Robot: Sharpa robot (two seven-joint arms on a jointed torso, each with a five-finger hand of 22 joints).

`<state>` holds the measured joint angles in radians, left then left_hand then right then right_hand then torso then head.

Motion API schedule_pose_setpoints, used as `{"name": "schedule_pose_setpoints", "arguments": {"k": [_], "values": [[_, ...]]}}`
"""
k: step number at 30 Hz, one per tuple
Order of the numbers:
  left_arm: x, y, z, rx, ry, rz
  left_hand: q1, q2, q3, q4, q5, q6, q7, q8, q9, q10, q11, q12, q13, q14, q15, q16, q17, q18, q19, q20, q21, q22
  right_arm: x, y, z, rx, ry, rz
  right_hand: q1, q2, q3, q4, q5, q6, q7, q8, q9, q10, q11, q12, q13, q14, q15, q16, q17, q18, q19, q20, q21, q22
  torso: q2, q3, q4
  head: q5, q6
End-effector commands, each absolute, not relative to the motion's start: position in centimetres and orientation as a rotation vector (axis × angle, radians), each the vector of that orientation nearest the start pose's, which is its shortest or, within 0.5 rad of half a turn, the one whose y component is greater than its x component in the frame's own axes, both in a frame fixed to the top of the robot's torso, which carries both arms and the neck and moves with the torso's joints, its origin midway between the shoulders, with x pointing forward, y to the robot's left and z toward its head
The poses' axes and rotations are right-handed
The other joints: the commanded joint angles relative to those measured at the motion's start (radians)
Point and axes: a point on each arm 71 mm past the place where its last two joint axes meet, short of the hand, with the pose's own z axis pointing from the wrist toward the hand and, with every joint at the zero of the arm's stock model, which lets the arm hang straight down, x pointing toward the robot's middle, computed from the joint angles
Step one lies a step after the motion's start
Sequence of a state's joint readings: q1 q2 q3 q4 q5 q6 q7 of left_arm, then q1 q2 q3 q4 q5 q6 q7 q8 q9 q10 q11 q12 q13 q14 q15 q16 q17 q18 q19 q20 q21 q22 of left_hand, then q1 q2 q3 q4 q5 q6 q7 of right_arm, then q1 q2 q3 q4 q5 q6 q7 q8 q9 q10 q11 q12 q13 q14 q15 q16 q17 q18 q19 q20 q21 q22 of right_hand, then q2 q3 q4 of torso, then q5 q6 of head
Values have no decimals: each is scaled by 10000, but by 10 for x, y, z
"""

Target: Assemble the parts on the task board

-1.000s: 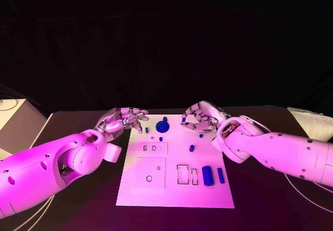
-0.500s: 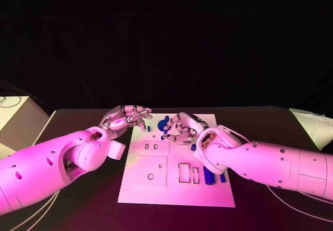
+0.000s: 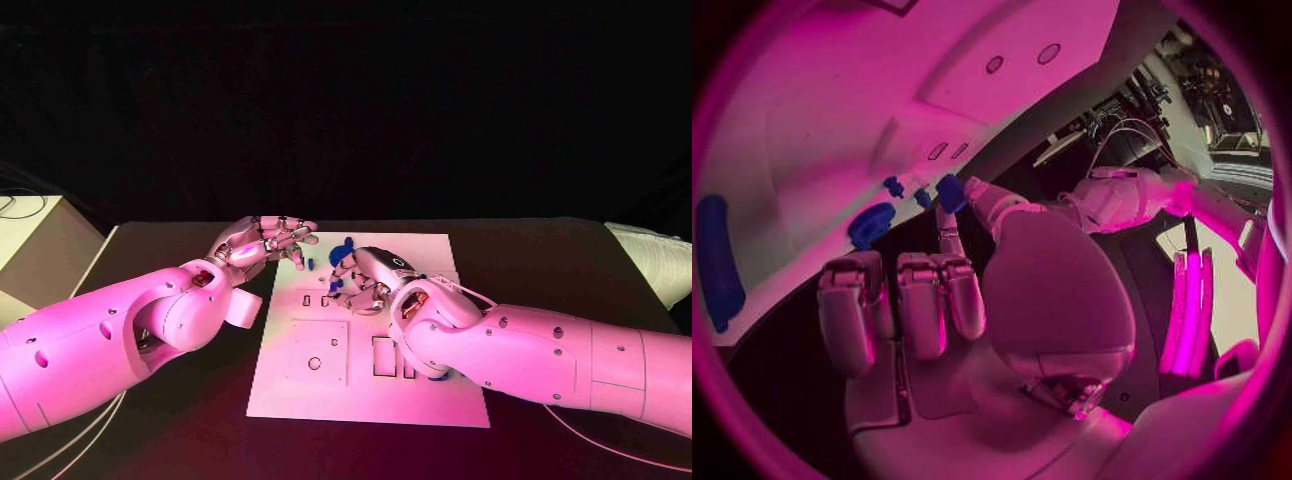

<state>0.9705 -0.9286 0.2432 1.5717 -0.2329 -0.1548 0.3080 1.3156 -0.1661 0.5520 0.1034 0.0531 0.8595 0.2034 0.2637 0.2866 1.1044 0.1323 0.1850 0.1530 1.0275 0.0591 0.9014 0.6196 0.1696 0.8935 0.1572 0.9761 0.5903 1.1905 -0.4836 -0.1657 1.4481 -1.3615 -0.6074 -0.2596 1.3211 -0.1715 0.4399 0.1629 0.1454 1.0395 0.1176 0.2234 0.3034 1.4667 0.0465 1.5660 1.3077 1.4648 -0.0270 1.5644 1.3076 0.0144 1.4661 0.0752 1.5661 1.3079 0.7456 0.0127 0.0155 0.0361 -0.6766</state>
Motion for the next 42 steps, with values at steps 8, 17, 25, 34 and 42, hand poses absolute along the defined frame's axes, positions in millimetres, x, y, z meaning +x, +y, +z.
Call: {"name": "schedule_pose_setpoints", "arguments": {"k": [8, 17, 25, 34, 42], "values": [[472, 233, -179, -9967, 14731, -16409, -52, 64, -21, 12, -35, -29, 6, -40, 6, -62, 6, -20, -4, 43, 37, 66, 9, 139, 50, 24, 50, -15, 460, -46, -219, -821, 15537, 7985, 6, 14, -13, -43, 53, -61, 28, 36, 19, 1041, -55, 48, 2631, 1038, -41, 30, 2537, -144, 1047, -20, 47, 2629, -1, -1, 10, 34, -78], [472, 233, -179, -9969, 14736, -16409, -47, 67, -20, 8, -35, -30, 5, -39, 8, -65, 4, -11, 0, 47, 37, 71, 13, 142, 53, 29, 54, -17, 460, -45, -225, -961, 15608, 7896, 8, 6, -14, -48, 63, -61, 27, 40, 20, 1041, -55, 48, 2631, 1042, -41, 36, 2554, -144, 1047, -20, 47, 2629, 0, 5, -7, 76, -119], [472, 233, -179, -9973, 14741, -16402, -47, 67, -20, 8, -35, -30, 5, -39, 8, -65, 4, -11, 0, 47, 37, 71, 13, 142, 53, 29, 54, -17, 461, -45, -229, -1014, 15693, 7776, 8, 6, -14, -48, 63, -61, 27, 40, 20, 1041, -55, 48, 2631, 1042, -41, 36, 2554, -144, 1047, -20, 47, 2629, -3, 10, -10, 101, -161], [473, 233, -179, -9970, 14754, -16424, -47, 67, -20, 8, -35, -30, 5, -39, 8, -65, 4, -11, 0, 47, 37, 71, 13, 142, 53, 29, 54, -17, 463, -46, -235, -1065, 15797, 7557, 9, -11, -19, -55, 76, -62, 29, 48, 22, 1041, -54, 48, 2631, 1043, -40, 38, 2561, -144, 1047, -19, 47, 2629, -5, 17, -12, 111, -204], [473, 233, -180, -9975, 14758, -16428, -47, 67, -20, 8, -35, -30, 5, -39, 8, -65, 4, -11, 0, 47, 37, 71, 13, 142, 53, 29, 54, -17, 463, -45, -238, -1096, 15868, 7497, 9, -11, -19, -55, 76, -62, 29, 48, 22, 1041, -54, 48, 2631, 1043, -40, 38, 2561, -144, 1047, -19, 47, 2629, -2, 20, -16, 85, -200]]}}
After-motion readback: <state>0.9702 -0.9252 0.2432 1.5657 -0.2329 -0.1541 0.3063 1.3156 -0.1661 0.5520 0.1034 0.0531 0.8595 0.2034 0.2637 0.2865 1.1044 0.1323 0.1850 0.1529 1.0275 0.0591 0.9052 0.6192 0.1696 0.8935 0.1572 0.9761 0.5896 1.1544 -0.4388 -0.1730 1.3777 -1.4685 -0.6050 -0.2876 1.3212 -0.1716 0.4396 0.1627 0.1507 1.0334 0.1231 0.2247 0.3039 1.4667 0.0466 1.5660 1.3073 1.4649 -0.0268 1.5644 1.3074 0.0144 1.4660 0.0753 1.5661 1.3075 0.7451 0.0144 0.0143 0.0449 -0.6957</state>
